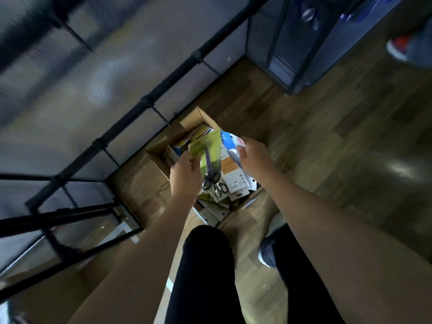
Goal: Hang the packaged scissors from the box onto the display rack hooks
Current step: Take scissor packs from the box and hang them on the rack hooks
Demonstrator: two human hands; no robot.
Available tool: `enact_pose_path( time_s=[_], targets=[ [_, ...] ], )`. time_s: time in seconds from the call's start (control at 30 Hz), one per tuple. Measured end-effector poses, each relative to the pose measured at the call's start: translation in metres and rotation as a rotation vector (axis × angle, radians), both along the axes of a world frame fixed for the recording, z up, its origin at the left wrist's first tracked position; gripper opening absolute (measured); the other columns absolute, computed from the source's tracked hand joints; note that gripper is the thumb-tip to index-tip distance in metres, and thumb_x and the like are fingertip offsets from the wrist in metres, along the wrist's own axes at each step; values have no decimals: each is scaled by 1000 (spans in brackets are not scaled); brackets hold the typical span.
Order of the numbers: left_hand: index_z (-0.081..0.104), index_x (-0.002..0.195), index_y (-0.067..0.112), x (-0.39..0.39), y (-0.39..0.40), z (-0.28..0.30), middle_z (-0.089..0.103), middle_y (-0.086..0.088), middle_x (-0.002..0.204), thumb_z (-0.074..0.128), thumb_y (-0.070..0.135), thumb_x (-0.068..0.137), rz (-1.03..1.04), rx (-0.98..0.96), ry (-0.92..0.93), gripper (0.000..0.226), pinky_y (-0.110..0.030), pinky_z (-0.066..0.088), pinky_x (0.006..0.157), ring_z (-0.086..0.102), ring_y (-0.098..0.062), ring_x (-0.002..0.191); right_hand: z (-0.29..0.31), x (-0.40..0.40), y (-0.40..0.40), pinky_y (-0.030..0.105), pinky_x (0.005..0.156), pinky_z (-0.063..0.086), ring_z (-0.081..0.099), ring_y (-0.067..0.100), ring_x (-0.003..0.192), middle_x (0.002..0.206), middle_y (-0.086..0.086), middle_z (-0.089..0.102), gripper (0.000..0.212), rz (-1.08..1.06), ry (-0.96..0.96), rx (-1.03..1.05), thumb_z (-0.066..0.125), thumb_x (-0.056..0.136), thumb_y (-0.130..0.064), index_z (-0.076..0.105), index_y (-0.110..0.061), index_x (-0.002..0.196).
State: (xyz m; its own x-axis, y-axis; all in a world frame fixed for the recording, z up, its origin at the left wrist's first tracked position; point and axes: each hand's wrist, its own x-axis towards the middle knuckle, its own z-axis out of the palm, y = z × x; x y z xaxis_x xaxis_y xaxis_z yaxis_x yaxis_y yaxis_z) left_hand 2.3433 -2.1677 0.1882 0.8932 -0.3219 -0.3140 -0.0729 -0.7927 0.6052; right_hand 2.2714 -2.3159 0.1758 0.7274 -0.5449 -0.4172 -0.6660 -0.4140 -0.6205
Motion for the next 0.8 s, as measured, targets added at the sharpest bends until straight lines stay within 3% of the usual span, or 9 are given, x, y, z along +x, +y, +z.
enact_pose_path(
  time_s=[0.1,0.17,0.23,0.33,0.4,0.5,0.6,0.67,0.8],
  targets=[
    [44,78,9,-16,7,70,50,-8,64,51,18,96,68,-61,-46,21,-30,26,53,43,-24,55,72,-7,4,23,68,30,60,35,100,107,23,65,28,-34,-131,6,46,98,-13,60,4,116],
    [41,77,9,-25,10,113,44,-2,59,51,12,96,94,-97,-112,21,-25,19,49,38,-18,49,112,-10,7,27,77,38,61,36,101,107,24,66,27,-84,-201,28,50,96,-12,60,3,116],
    [40,77,8,-33,13,153,39,5,56,50,9,95,134,-127,-143,21,-24,22,47,35,-9,47,147,-13,10,29,83,42,61,34,104,110,22,66,30,-111,-227,59,51,96,-14,58,1,121],
    [46,83,7,-39,20,202,42,8,59,48,11,96,162,-166,-156,14,-23,24,45,39,-4,50,197,-19,16,27,79,44,62,27,100,109,16,67,28,-110,-289,73,49,97,-16,58,-3,121],
    [49,85,6,-42,26,232,43,8,59,48,11,96,160,-215,-204,12,-15,30,44,39,-4,51,231,-22,23,27,77,45,63,24,94,104,14,67,26,-103,-346,81,48,98,-16,60,-5,118],
    [51,85,4,-41,35,273,45,6,61,48,12,96,147,-281,-287,14,-13,30,46,40,-8,50,276,-20,36,37,82,53,65,24,93,101,12,68,28,-86,-384,115,48,98,-22,59,-7,119],
    [51,83,5,-37,44,307,46,4,60,48,14,96,162,-354,-340,16,-32,31,51,38,-11,50,313,-15,45,19,69,50,64,14,84,90,1,63,25,-87,-428,127,50,98,-25,59,-6,112],
    [44,77,9,-34,48,328,41,8,55,48,10,95,157,-395,-411,19,-33,27,49,36,-7,47,335,-15,50,4,61,43,58,-1,77,85,-11,57,16,-97,-493,117,50,98,-22,55,-12,109],
    [44,73,7,-24,55,356,40,9,53,50,6,93,134,-485,-498,21,-24,28,45,35,-9,46,371,-13,57,1,56,42,56,-4,75,84,-17,54,7,-134,-606,179,50,97,-23,47,-20,102]
  ],
)
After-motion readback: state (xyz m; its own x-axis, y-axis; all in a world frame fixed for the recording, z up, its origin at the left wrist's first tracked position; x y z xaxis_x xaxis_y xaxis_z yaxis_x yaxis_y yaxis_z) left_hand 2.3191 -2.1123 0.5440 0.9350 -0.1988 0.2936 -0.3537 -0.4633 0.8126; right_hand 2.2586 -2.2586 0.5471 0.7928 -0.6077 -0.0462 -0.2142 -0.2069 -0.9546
